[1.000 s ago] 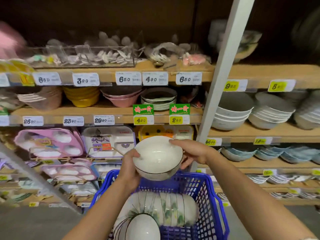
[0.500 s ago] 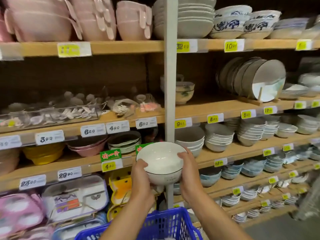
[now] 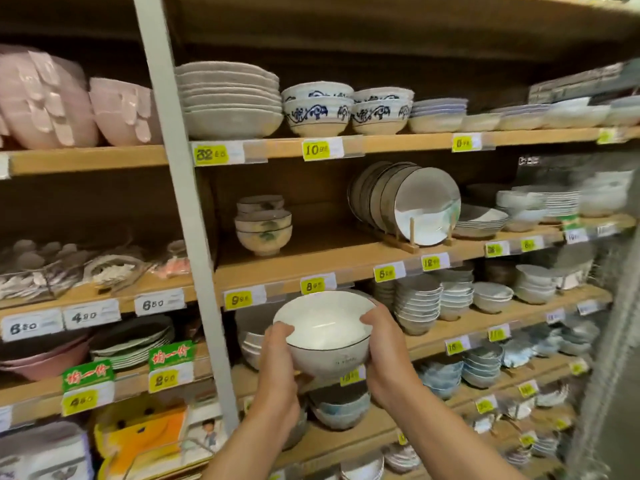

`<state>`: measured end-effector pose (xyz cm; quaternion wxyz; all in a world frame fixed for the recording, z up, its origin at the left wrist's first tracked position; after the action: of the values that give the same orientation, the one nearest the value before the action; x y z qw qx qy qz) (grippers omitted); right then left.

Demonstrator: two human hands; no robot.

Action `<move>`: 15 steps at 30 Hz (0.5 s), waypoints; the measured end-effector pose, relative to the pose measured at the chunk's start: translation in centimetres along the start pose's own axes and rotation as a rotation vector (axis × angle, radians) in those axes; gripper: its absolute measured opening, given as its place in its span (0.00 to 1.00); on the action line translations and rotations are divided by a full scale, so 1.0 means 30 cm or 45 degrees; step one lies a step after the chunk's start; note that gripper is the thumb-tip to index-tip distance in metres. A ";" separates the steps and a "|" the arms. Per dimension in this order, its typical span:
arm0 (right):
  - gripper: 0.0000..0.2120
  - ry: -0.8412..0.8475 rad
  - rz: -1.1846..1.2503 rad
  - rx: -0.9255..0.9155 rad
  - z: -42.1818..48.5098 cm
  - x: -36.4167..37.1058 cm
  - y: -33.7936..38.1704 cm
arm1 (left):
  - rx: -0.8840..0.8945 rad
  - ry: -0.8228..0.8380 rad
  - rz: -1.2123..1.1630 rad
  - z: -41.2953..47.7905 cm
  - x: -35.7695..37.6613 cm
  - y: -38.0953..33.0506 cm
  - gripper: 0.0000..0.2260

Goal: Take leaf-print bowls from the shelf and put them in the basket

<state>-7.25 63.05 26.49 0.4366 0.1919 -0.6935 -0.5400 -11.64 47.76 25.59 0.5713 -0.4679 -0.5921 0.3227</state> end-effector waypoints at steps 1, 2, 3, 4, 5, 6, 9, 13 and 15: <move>0.19 0.000 -0.004 0.000 0.016 -0.025 0.030 | 0.019 0.003 -0.006 -0.001 0.037 0.001 0.07; 0.19 0.001 -0.008 0.006 0.031 -0.054 0.059 | 0.028 0.002 -0.016 -0.005 0.079 0.007 0.07; 0.18 0.008 -0.010 0.014 0.045 -0.079 0.084 | 0.031 0.003 -0.026 -0.007 0.113 0.012 0.09; 0.17 0.020 -0.008 0.026 0.058 -0.098 0.106 | 0.028 0.003 -0.031 -0.008 0.146 0.014 0.11; 0.16 0.039 -0.002 0.040 0.070 -0.111 0.126 | 0.029 0.000 -0.028 -0.009 0.173 0.012 0.13; 0.14 0.051 0.012 0.054 0.081 -0.120 0.143 | 0.036 0.006 -0.015 -0.008 0.194 0.004 0.14; 0.12 0.088 0.059 0.079 0.129 -0.133 0.203 | 0.089 0.027 0.004 0.008 0.262 -0.033 0.14; 0.09 0.143 0.098 0.161 0.192 -0.112 0.237 | 0.106 0.051 0.002 0.039 0.309 -0.071 0.16; 0.08 0.183 0.117 0.185 0.227 -0.088 0.242 | 0.109 0.070 0.004 0.070 0.318 -0.091 0.16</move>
<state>-9.86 71.46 31.84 0.4945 0.2292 -0.7059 -0.4524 -13.33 55.91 31.38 0.6063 -0.4527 -0.5612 0.3355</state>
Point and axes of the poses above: each hand's wrist, its own z-axis towards the middle knuckle, its own x-axis out of the palm, y = z × x, the point moved 8 cm from there along z, towards the middle knuckle, and after that the axes turned 1 degree about x, right-handed, at the moved point
